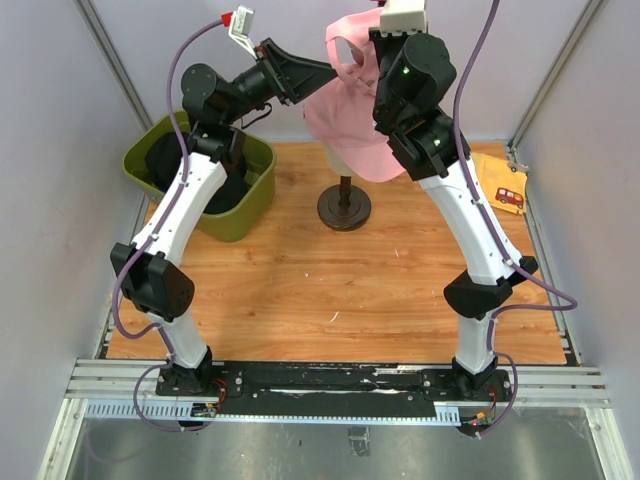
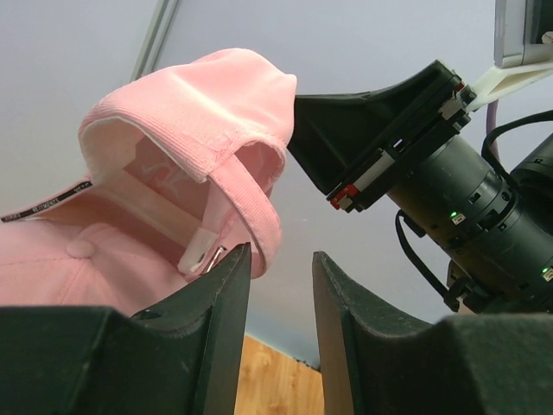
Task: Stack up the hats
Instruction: Stack the hat on the hat.
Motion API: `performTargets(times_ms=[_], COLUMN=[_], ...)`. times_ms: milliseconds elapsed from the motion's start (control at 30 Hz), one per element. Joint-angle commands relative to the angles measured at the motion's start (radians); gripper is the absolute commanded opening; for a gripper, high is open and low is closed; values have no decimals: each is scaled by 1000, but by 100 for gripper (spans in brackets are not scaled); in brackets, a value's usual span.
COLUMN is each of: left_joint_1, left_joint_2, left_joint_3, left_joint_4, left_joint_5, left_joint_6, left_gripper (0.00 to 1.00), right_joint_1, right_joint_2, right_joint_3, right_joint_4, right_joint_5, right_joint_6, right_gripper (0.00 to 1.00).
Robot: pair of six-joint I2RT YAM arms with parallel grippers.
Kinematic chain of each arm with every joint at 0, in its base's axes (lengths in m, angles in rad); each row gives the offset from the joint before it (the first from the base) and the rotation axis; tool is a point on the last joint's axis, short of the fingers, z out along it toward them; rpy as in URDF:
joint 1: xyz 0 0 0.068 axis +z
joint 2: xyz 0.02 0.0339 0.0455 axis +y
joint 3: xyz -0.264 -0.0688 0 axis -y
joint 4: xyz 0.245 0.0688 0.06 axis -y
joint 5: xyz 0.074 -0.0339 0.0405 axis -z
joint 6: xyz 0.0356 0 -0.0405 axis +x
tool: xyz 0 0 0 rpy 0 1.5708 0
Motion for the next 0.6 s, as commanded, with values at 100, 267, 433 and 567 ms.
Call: performTargets(times_ms=[100,267,433,567], left_joint_1=[-24,-42,-48,-47], left_joint_2=[31,74,91,76], left_joint_3=[69,134,139,118], left_joint_4=[-6,-51,-29,3], left_joint_5=[1,-7,-13,-37], left_joint_6=[30,57,47,49], left_gripper=[41,42,40,27], right_joint_1=[-15,-14,-14,-14], right_joint_2=[5,-2,-16,-28], right_joint_3=[23,16,-9,-30], right_joint_4=[14,12,7,8], right_joint_5=[-26,-35,-42,-42], right_joint_6=[35,35,41,38], right_gripper=[0,1,1,1])
